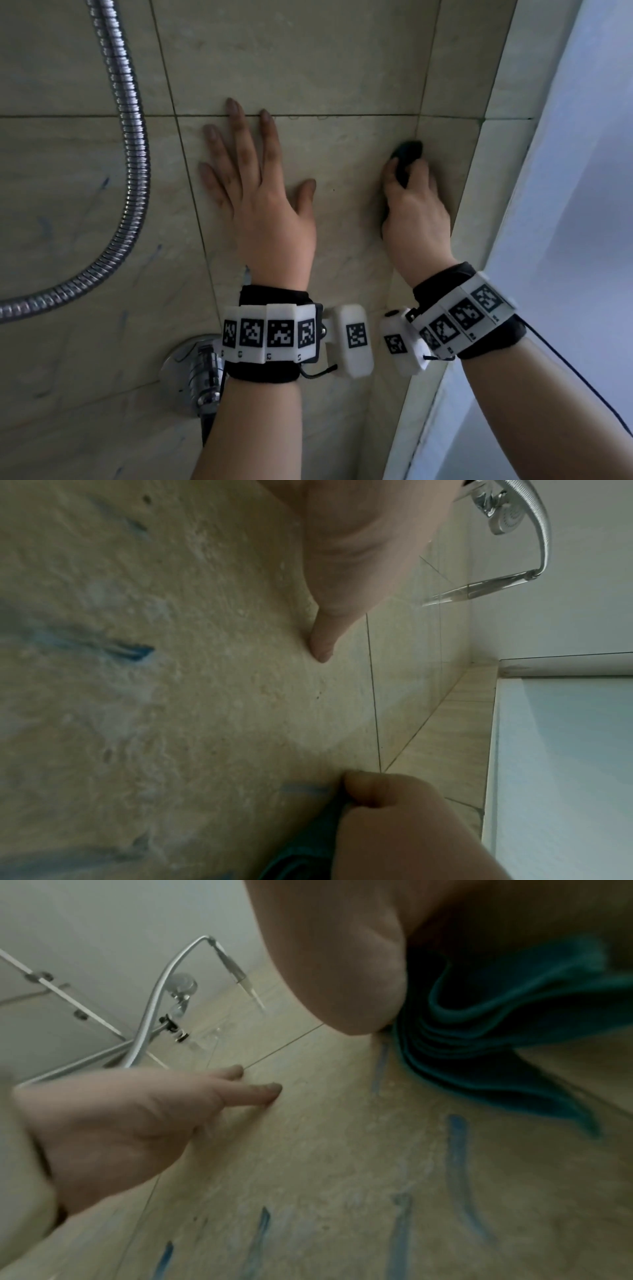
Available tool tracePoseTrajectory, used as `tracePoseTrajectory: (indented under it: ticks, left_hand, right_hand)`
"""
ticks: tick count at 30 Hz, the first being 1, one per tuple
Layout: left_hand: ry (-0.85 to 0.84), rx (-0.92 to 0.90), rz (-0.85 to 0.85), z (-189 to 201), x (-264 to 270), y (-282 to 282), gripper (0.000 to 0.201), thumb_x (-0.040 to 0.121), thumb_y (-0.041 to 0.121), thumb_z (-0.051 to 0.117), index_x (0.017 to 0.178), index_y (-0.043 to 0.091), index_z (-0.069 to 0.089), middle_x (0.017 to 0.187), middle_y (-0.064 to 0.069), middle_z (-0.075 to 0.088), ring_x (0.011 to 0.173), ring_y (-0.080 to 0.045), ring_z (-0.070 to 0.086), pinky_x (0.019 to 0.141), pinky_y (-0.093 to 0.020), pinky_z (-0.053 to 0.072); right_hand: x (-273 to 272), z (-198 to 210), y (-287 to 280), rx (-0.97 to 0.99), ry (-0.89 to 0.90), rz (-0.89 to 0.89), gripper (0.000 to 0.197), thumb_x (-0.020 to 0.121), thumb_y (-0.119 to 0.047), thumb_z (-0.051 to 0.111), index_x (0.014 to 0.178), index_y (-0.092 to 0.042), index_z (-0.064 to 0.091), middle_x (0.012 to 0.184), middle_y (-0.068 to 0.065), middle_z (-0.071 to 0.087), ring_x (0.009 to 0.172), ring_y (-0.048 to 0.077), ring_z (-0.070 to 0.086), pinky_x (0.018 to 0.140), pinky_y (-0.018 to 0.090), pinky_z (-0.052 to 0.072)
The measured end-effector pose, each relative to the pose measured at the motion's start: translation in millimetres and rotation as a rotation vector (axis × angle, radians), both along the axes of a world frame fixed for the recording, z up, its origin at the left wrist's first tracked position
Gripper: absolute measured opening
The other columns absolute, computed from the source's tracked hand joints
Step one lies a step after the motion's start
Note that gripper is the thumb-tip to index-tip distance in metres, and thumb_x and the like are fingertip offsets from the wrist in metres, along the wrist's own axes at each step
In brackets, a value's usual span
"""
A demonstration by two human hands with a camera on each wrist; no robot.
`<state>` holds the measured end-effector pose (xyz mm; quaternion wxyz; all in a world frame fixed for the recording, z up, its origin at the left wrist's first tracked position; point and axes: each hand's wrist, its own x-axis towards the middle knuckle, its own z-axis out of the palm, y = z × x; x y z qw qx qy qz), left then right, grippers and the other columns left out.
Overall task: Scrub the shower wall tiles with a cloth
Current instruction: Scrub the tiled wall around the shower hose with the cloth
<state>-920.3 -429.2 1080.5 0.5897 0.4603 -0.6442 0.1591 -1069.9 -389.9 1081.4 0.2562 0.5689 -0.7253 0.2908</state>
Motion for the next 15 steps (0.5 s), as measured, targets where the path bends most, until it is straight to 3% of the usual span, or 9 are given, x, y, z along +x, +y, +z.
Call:
tracePoseTrajectory:
  ticks: [4, 8, 10, 12, 15]
  left_hand:
    - [-0.023, 0.002, 0.006, -5.0, 0.7, -0.9, 0.082, 0.085, 0.035, 0.067, 0.152, 0.015, 0.024, 0.159, -0.014, 0.014, 0.146, -0.039, 0.007, 0.118, -0.051, 0.006]
    - [-0.056, -0.01, 0.025, -9.0, 3.1, -1.0, 0.081, 0.085, 0.037, 0.066, 0.151, 0.015, 0.025, 0.159, -0.014, 0.016, 0.146, -0.039, 0.01, 0.118, -0.05, 0.007]
    - [-0.073, -0.013, 0.026, -10.4, 6.1, -0.7, 0.081, 0.084, 0.037, 0.066, 0.151, 0.015, 0.026, 0.159, -0.014, 0.017, 0.145, -0.039, 0.011, 0.118, -0.049, 0.007]
    - [-0.096, -0.015, 0.017, -12.4, 9.8, 0.3, 0.082, 0.084, 0.035, 0.067, 0.151, 0.015, 0.026, 0.159, -0.014, 0.017, 0.145, -0.04, 0.011, 0.118, -0.049, 0.006]
    - [-0.123, -0.012, -0.01, -13.8, 15.5, 0.4, 0.081, 0.084, 0.034, 0.068, 0.151, 0.014, 0.026, 0.159, -0.014, 0.016, 0.145, -0.039, 0.009, 0.119, -0.047, 0.005]
  right_hand:
    - [14.1, -22.8, -12.1, -0.067, -0.109, 0.008, 0.065, 0.086, 0.009, 0.046, 0.146, 0.006, 0.023, 0.139, 0.03, 0.03, 0.121, 0.044, 0.038, 0.082, 0.044, 0.049]
    - [23.7, -73.6, -12.5, -0.095, -0.135, 0.126, 0.069, 0.064, 0.02, 0.063, 0.13, 0.019, 0.043, 0.112, 0.038, 0.049, 0.097, 0.054, 0.053, 0.064, 0.044, 0.056]
    - [24.5, -80.7, -10.1, -0.109, -0.168, 0.166, 0.064, 0.065, 0.021, 0.056, 0.128, 0.02, 0.044, 0.108, 0.038, 0.049, 0.094, 0.056, 0.053, 0.071, 0.049, 0.055]
    - [23.6, -67.8, -8.3, -0.153, -0.195, 0.193, 0.058, 0.073, 0.02, 0.047, 0.131, 0.018, 0.042, 0.115, 0.038, 0.044, 0.1, 0.056, 0.05, 0.085, 0.052, 0.05]
    - [15.7, -32.0, -11.7, -0.251, -0.181, 0.22, 0.055, 0.083, 0.014, 0.041, 0.138, 0.012, 0.038, 0.126, 0.034, 0.039, 0.109, 0.05, 0.046, 0.094, 0.046, 0.043]
